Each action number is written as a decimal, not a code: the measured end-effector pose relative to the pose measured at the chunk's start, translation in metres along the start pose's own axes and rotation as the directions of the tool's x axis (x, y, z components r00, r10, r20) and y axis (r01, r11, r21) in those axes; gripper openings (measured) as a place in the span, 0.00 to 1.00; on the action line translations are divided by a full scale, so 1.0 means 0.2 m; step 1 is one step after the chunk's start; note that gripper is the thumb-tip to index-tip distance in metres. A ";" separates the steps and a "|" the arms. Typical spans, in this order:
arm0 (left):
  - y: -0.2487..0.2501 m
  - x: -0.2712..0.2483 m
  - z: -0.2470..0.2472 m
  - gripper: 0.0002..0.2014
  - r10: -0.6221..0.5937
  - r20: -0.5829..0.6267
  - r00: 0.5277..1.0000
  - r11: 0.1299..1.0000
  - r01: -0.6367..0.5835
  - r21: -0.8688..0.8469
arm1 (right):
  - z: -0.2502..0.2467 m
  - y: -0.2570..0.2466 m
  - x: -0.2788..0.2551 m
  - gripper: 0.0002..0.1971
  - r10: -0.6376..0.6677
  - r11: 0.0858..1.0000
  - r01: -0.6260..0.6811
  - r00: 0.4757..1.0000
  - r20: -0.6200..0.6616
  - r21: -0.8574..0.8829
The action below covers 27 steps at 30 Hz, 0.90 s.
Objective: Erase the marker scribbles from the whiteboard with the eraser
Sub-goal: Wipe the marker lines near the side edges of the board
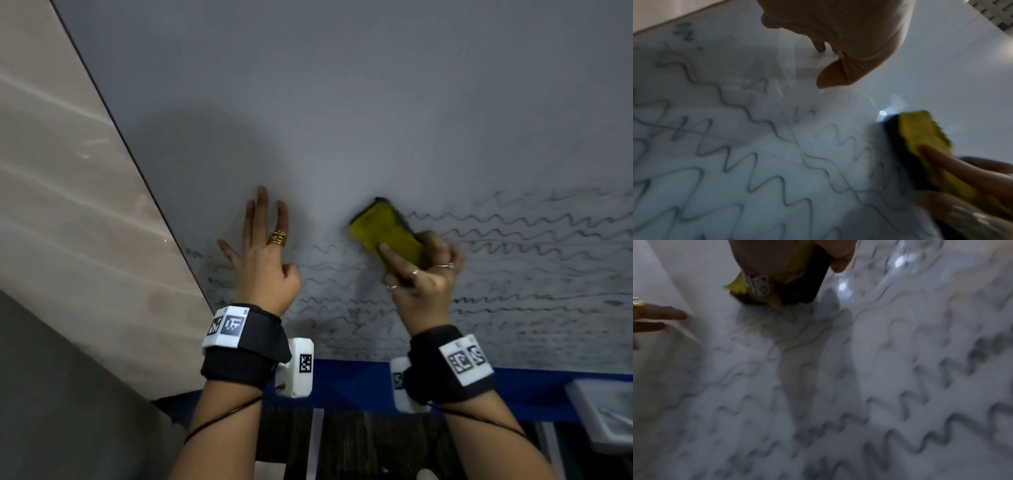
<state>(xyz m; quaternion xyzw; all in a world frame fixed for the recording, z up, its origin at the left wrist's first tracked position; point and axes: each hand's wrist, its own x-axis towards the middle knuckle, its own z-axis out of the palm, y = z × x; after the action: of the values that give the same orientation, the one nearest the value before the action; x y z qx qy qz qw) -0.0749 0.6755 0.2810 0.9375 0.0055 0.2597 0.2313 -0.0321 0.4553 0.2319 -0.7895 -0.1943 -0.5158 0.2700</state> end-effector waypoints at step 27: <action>0.19 0.00 0.15 0.51 0.061 -0.004 0.998 0.996 -0.060 0.069 | -0.24 0.19 0.06 0.24 0.134 0.990 -0.138 0.987 -0.092 -0.035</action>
<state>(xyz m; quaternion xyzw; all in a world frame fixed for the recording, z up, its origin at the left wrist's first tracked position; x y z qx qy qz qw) -0.0641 0.6292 0.2750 0.9439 -0.0131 0.2693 0.1908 -0.0397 0.3961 0.2491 -0.7824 -0.1172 -0.5347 0.2969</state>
